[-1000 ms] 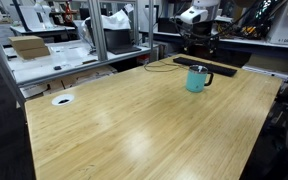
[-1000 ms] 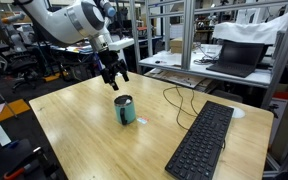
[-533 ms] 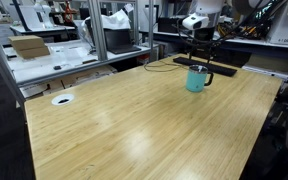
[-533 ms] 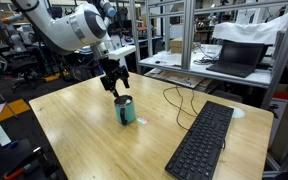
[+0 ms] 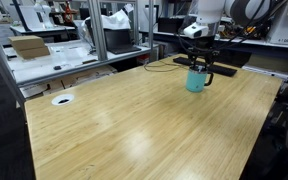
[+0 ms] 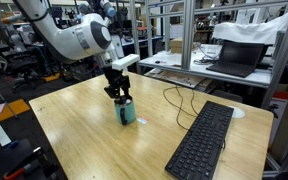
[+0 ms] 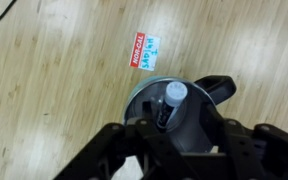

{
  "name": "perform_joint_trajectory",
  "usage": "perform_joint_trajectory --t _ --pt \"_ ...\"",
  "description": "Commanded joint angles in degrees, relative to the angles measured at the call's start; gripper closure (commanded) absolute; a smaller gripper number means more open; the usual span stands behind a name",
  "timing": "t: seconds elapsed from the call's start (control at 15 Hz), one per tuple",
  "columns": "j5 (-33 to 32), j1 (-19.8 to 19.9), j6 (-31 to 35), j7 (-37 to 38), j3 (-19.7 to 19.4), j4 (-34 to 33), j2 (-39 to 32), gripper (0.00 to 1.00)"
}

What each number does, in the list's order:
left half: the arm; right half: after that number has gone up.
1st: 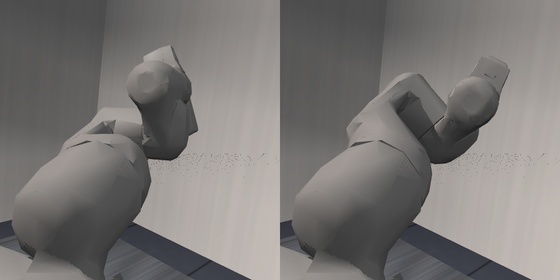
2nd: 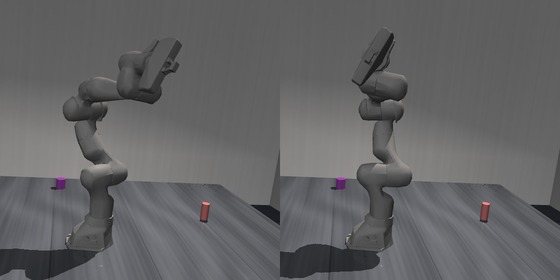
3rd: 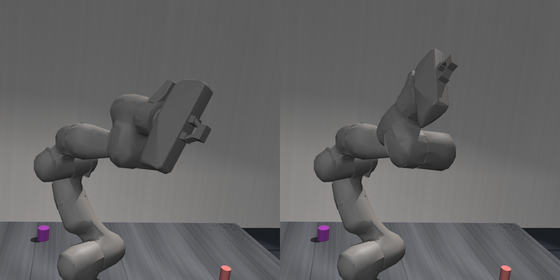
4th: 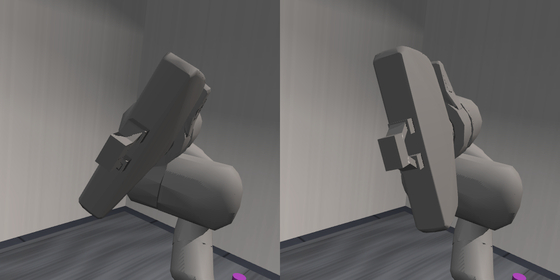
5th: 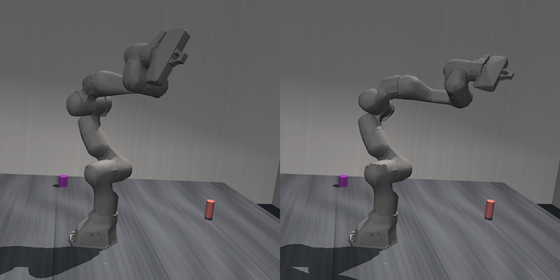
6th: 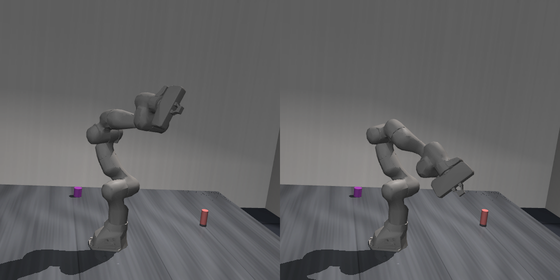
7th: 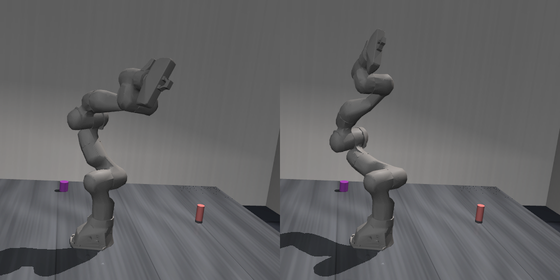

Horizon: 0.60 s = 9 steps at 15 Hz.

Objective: Put the marker in the cup on the table

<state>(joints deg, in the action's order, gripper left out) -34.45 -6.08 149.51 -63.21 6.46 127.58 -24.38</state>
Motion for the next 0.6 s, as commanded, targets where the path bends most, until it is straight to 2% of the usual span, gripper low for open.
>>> perform_joint_trajectory --t 0.0,0.2,0.27,0.47,0.53 --pt "-0.12 0.43 2.29 0.12 -0.20 -0.43 -0.89 0.37" --pt "-0.12 0.49 2.70 0.00 -0.28 -0.47 -1.22 0.39" --pt "-0.13 0.49 2.80 0.03 -0.31 -0.45 -1.33 0.60" --pt "-0.11 0.53 3.01 0.10 -0.40 -0.34 -1.69 0.71" --pt "-0.13 0.51 3.04 0.14 -0.46 -0.37 -1.91 0.71"
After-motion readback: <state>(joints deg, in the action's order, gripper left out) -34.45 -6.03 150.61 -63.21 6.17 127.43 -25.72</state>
